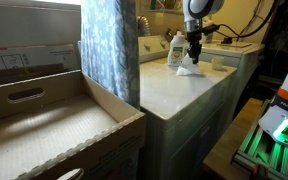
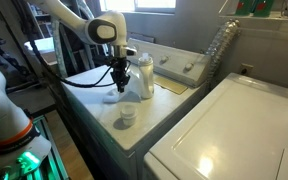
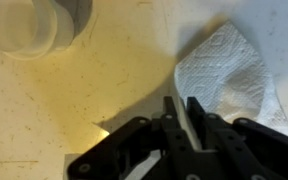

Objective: Use the paper towel to wipe the top of the left washing machine

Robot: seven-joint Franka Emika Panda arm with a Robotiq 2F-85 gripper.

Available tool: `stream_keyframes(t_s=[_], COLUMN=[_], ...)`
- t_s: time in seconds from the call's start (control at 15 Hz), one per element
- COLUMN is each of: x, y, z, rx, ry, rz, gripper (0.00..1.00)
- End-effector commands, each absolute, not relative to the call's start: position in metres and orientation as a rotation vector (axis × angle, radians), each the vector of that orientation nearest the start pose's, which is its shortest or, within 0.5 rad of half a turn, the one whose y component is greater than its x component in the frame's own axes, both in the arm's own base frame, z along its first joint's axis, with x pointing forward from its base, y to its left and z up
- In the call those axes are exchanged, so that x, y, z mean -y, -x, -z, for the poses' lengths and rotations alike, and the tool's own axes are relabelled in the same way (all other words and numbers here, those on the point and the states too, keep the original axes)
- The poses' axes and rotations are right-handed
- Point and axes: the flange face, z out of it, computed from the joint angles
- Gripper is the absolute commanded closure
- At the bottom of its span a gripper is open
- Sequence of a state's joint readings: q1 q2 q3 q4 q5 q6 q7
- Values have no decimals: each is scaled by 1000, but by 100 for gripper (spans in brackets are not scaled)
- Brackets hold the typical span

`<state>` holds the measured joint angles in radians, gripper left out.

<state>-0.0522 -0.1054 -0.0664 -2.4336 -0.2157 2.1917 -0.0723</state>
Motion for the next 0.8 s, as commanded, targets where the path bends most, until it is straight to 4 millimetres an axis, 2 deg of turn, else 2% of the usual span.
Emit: stream_keyframes(t_s=[0.0, 0.2, 0.4, 0.6, 0.73], x=[64, 65, 64, 70, 72], y=[-435, -423, -415, -415, -422], z=[-348, -368, -397, -421, -427], rx=[149, 153, 119, 45, 59], ry=[3353, 3410, 3377, 3346, 3329], rz=[-264, -275, -185, -41, 76], gripper=[47, 25, 3, 0, 0])
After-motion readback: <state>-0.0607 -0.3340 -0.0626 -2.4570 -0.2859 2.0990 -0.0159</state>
